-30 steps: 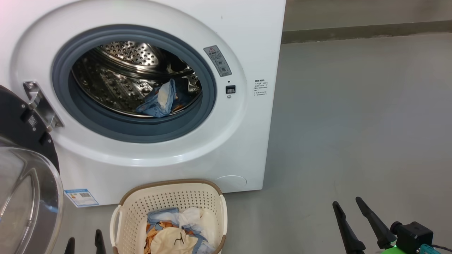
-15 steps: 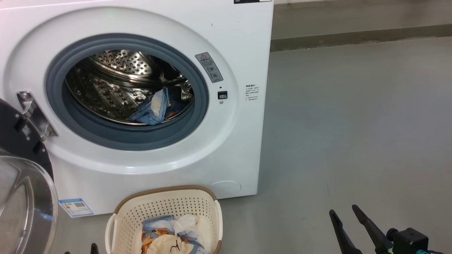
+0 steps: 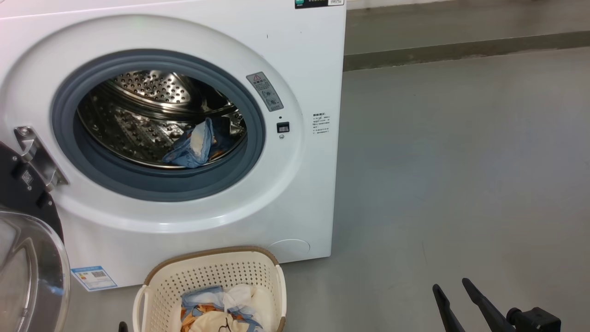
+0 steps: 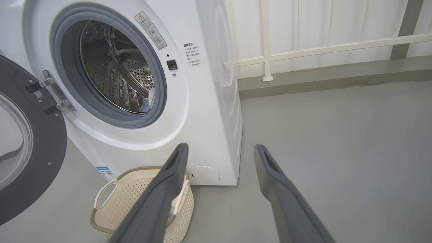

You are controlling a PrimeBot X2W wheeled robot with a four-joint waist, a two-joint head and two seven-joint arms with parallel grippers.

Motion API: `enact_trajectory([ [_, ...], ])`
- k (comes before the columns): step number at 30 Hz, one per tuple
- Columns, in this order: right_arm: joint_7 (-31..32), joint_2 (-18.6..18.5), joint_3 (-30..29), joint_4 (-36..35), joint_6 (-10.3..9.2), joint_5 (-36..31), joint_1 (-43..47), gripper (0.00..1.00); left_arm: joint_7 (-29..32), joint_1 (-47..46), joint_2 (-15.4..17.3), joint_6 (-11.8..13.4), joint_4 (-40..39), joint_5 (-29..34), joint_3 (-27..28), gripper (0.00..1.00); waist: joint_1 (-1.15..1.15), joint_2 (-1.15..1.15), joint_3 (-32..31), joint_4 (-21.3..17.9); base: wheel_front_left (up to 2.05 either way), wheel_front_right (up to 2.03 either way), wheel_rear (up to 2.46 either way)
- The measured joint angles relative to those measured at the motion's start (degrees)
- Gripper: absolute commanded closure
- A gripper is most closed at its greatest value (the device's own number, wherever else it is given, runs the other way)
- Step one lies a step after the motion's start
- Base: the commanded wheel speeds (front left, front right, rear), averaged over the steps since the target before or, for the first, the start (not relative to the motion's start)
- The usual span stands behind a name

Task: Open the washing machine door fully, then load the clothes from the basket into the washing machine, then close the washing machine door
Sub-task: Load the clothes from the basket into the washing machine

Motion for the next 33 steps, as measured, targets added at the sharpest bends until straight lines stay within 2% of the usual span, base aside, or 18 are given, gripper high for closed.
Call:
enact_trajectory([
  [21,0.0,0.8,-0.4,0.0,0.0,0.0,0.5,0.0,0.0,0.7,0.0,-0.5,-0.8,0.2,-0.6,0.0,0.0,0.0,1.3,-2.2,0.0,0.0,0.0],
  [27,0.0,1.1,0.0,0.6,0.0,0.0,0.5,0.0,0.0,-0.8,0.0,-0.6,2.8,0.8,-2.2,0.0,0.0,0.0,2.5,-3.4,0.0,0.0,0.0],
  [33,0.0,1.3,0.5,0.7,0.0,0.1,0.3,0.0,0.0,-6.5,0.0,-1.1,8.3,0.5,-3.1,0.0,0.0,0.0,5.1,-4.7,0.0,0.0,0.0],
])
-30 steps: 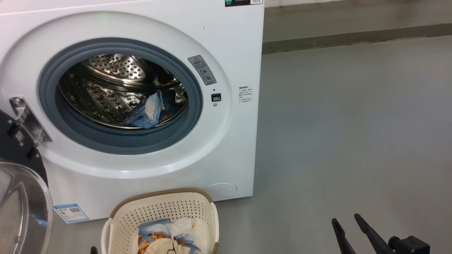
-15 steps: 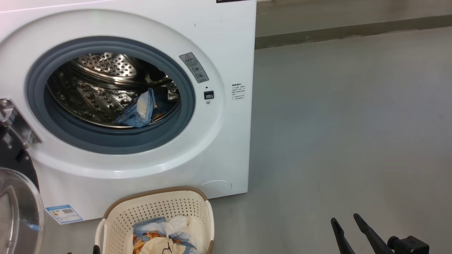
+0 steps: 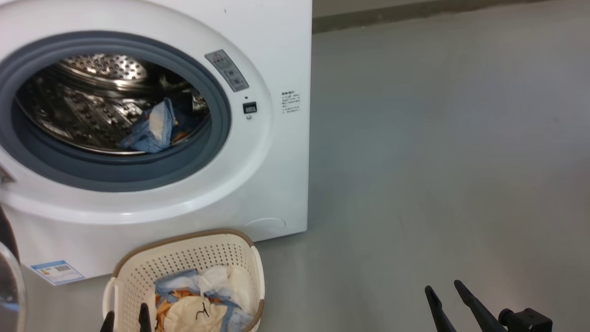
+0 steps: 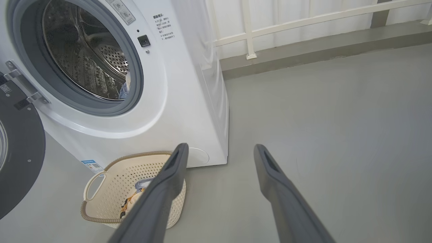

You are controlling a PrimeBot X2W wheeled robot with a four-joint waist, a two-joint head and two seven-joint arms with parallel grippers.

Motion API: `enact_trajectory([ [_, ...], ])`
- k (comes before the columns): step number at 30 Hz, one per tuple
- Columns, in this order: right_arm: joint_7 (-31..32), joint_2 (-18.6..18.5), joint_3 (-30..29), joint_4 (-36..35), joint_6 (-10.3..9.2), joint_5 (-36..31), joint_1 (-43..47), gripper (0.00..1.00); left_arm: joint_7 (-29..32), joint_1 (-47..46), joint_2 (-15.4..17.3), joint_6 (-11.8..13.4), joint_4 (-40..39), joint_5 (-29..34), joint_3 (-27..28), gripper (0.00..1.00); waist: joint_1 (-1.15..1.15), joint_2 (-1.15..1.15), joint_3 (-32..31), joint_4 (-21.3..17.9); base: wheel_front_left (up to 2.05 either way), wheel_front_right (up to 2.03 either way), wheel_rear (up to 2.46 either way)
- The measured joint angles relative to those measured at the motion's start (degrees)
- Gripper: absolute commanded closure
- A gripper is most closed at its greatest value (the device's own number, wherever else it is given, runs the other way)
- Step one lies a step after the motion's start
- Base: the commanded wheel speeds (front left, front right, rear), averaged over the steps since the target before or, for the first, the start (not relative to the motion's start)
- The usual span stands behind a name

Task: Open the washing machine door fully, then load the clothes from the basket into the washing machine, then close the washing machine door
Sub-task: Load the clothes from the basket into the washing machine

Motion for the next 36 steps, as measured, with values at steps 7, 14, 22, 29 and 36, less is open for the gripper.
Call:
enact_trajectory([
  [7,0.0,0.5,0.9,-0.2,0.0,0.4,-4.1,0.0,0.0,-8.6,0.0,-0.9,7.7,2.6,0.3,0.0,0.0,0.0,5.6,-1.4,0.0,0.0,0.0],
  [14,0.0,1.5,1.9,-0.4,0.0,0.9,-8.8,0.0,0.0,-20.1,0.0,-1.0,18.4,3.5,0.7,0.0,0.0,0.0,12.8,-2.7,0.0,0.0,0.0],
  [22,0.0,2.1,3.1,-0.4,0.0,1.4,-14.0,0.0,0.0,-32.5,2.6,-0.9,34.5,3.5,0.8,0.0,0.0,0.0,21.0,-4.5,0.0,0.0,0.0],
  [29,0.0,2.9,3.6,-0.5,0.0,1.7,-16.6,0.0,2.6,-40.6,4.7,0.8,45.7,2.7,1.9,0.0,0.0,0.0,26.8,-6.5,0.0,0.0,0.0],
  [36,0.0,2.9,3.7,-0.8,0.0,1.9,-18.5,0.0,5.7,-47.5,5.7,0.8,53.8,1.0,2.9,0.0,0.0,0.0,32.6,-8.6,0.0,0.0,0.0],
])
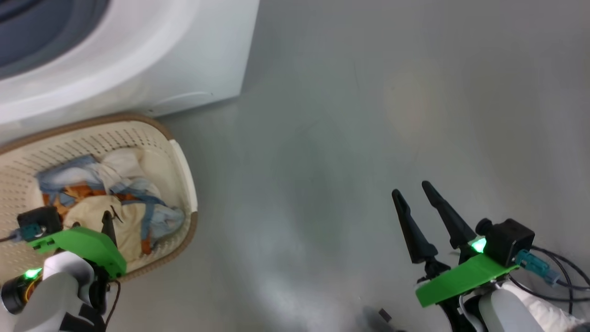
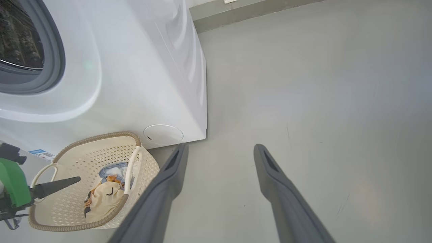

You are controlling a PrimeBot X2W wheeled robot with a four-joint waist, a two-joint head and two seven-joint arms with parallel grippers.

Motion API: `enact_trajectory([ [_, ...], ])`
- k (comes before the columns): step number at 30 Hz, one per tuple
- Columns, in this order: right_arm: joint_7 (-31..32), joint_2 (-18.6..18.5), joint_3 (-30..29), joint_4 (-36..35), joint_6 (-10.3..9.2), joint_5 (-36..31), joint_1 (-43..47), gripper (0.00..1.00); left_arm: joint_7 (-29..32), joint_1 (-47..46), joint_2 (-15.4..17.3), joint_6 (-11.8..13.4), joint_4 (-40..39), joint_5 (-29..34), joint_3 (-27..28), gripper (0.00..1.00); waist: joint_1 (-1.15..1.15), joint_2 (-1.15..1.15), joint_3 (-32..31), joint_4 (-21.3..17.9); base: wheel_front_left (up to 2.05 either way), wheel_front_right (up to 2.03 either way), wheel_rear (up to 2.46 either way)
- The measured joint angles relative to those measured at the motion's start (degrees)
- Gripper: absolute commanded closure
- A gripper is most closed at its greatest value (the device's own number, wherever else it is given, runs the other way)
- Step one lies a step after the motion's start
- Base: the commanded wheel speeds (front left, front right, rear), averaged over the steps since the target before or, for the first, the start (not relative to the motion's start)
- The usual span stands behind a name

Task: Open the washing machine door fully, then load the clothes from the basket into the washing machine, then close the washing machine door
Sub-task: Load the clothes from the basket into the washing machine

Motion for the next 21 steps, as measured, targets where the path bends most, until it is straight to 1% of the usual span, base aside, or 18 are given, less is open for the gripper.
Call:
enact_trajectory([
  [7,0.0,0.0,0.0,-0.6,0.0,0.0,-1.6,0.0,1.4,-3.2,0.7,0.6,2.8,-1.8,0.9,0.0,0.0,0.0,3.7,-1.1,0.0,0.0,0.0],
  [11,0.0,0.0,0.1,-0.9,0.0,0.0,-2.3,0.0,2.5,-5.2,1.8,1.0,3.6,-2.1,1.2,0.0,0.0,0.0,6.0,-1.6,0.0,0.0,0.0],
  [13,0.0,0.1,0.1,-1.1,0.0,0.0,-3.0,0.0,3.4,-6.1,2.1,1.4,4.0,-2.4,1.1,0.0,0.0,0.0,7.1,-1.8,0.0,0.0,0.0],
  [18,0.0,0.2,0.5,-1.3,0.0,0.0,-4.0,0.0,4.4,-7.9,2.6,1.5,4.5,-2.5,1.1,0.0,0.0,0.0,9.4,-2.3,0.0,0.0,0.0],
  [21,0.0,0.2,0.9,-1.4,0.0,0.0,-4.0,0.0,5.5,-8.8,3.6,2.3,4.7,-2.5,0.8,0.0,0.0,0.0,10.6,-2.6,0.0,0.0,0.0],
])
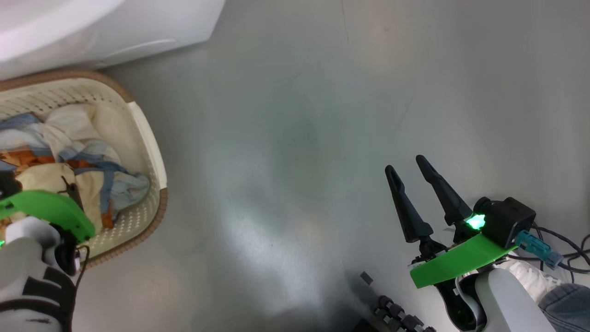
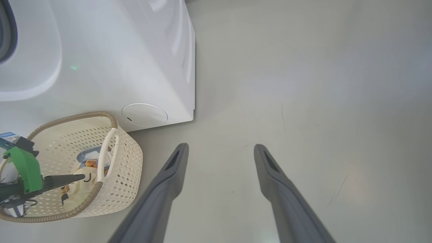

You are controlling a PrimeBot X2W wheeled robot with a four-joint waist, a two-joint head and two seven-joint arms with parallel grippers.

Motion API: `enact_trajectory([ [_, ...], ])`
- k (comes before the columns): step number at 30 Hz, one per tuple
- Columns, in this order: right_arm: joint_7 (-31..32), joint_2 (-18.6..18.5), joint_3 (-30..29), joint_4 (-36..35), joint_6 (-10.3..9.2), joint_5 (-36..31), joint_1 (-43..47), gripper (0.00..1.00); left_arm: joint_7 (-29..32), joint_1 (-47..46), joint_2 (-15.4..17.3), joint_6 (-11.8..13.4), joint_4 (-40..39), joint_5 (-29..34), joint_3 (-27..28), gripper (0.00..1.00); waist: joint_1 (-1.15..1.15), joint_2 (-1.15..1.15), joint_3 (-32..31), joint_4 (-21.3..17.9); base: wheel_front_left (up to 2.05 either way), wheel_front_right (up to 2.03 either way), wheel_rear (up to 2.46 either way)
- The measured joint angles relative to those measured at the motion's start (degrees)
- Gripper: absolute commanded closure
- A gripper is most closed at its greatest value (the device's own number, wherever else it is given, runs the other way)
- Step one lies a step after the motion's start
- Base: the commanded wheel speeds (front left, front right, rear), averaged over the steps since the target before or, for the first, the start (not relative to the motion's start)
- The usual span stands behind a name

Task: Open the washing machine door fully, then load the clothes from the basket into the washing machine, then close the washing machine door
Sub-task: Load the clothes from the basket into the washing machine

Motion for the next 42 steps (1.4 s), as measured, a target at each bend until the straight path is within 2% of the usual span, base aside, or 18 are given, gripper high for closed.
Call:
enact_trajectory([
  [19,0.0,0.1,-1.0,-2.7,0.0,0.0,-2.1,0.0,3.5,-7.5,3.5,3.2,0.7,0.0,-1.6,0.0,0.0,0.0,8.4,-2.0,0.0,0.0,0.0],
  [34,0.0,-0.4,-3.5,-4.7,0.0,0.0,-1.9,0.0,3.2,-11.8,1.9,3.6,0.8,0.0,-3.6,0.0,0.0,0.0,11.9,-1.3,0.0,0.0,0.0],
  [35,0.0,-0.4,-3.6,-4.8,0.0,0.0,-1.9,0.0,3.1,-12.0,1.7,3.6,0.8,0.0,-3.8,0.09,0.0,0.0,12.0,-1.1,0.0,0.0,0.0],
  [39,0.0,-0.4,-4.0,-5.0,0.0,-0.1,-1.9,0.0,2.7,-12.1,1.4,3.6,0.8,0.1,-4.7,1.0,0.0,0.0,12.3,-0.6,0.0,0.0,0.0],
  [42,0.0,-0.5,-4.3,-5.0,0.0,-0.1,-1.9,0.0,2.3,-12.1,1.2,3.6,0.8,0.0,-4.9,1.0,0.0,0.0,12.3,-0.4,0.0,0.0,0.0],
])
